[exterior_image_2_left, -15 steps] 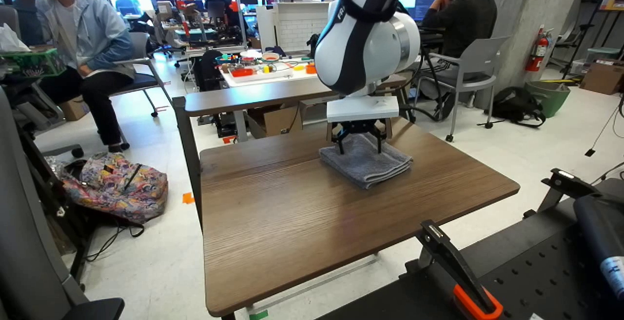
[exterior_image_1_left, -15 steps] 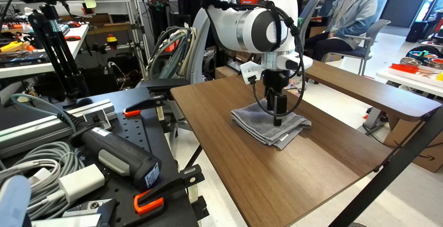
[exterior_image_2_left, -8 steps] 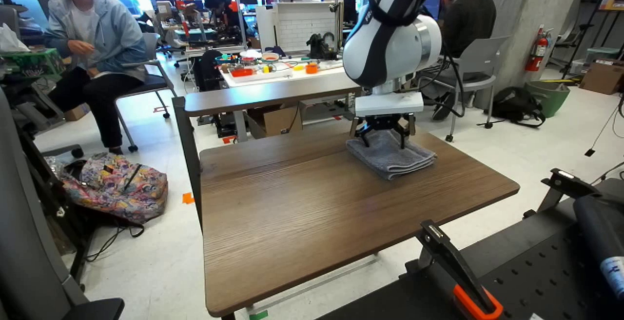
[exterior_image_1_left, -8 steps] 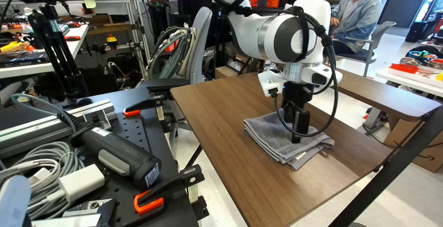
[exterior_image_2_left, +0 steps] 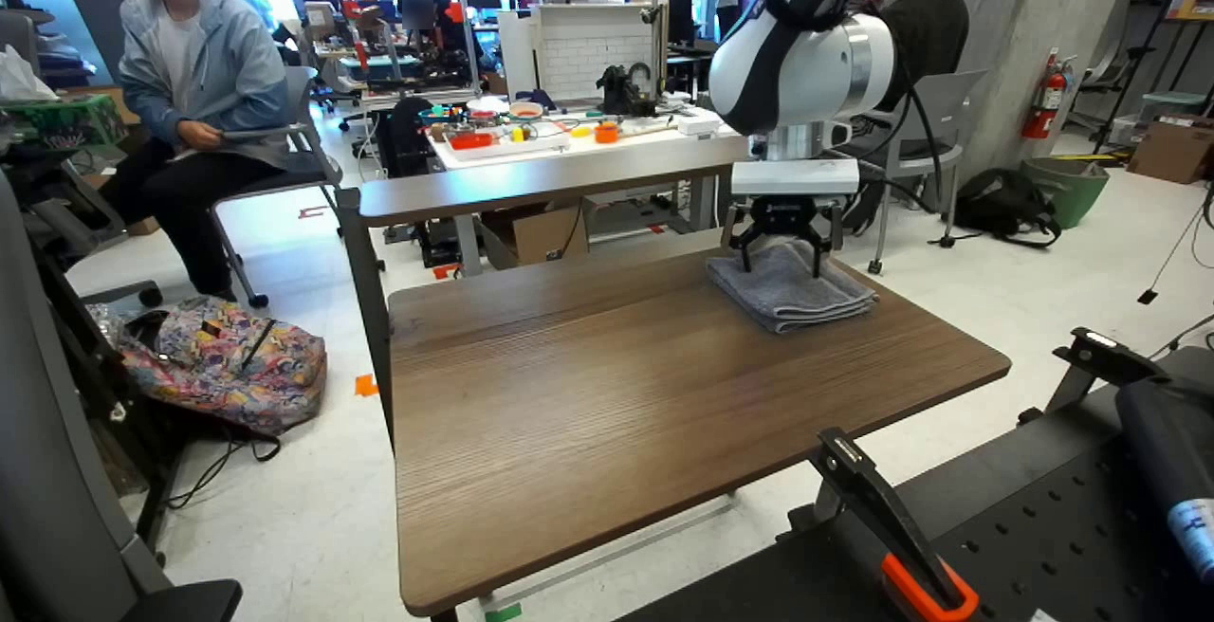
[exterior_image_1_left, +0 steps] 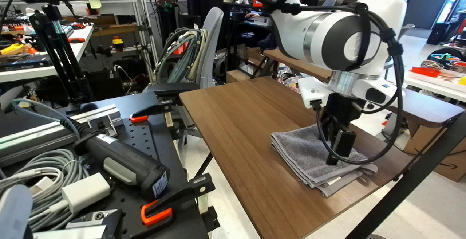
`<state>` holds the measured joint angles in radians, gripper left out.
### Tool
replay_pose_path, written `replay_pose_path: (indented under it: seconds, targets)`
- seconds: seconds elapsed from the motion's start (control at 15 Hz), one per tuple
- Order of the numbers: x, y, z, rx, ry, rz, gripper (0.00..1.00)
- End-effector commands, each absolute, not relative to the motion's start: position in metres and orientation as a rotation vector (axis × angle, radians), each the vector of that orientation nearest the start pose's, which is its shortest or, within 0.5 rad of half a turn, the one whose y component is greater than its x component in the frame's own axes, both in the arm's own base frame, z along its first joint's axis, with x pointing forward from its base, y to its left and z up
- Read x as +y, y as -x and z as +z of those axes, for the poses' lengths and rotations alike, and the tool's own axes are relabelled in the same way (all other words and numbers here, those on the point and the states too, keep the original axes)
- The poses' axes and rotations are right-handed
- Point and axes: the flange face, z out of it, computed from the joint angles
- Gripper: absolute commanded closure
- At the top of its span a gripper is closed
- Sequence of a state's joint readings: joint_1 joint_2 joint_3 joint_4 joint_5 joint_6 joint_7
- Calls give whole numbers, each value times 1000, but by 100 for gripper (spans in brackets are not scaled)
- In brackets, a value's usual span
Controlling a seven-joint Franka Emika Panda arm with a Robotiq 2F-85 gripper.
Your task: Slide the towel to the left
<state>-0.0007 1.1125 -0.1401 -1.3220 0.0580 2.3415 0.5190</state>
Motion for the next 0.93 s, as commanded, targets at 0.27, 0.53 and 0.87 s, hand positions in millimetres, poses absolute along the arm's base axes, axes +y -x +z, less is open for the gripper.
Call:
replay_pose_path:
  seconds: [0.27, 0.53, 0.87]
  targets:
    - [-147, -721, 43, 1223, 2920, 187, 0]
    - [-162, -726, 41, 1289, 2871, 198, 0]
    - [-162, -727, 71, 1253, 2877, 182, 0]
